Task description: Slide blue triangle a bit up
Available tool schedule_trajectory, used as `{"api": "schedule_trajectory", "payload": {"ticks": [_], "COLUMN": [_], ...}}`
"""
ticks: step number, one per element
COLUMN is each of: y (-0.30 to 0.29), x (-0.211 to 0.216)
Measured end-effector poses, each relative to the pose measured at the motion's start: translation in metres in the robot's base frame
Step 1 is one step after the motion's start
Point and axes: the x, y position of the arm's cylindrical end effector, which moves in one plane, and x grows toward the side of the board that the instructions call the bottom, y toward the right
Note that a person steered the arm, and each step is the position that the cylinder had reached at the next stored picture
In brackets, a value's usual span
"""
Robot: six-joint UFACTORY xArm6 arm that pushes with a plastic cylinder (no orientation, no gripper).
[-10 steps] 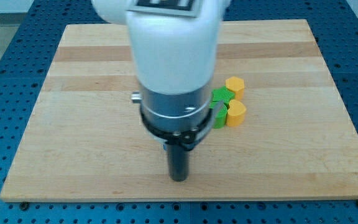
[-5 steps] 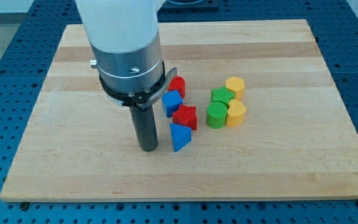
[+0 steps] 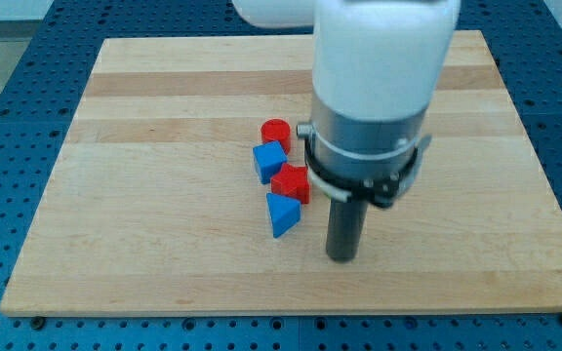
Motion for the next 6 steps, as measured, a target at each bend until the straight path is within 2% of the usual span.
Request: {"api": "schedule_trajectory", "payload": {"ticks": [6], "y": [-0.052], "x": [-0.052]}}
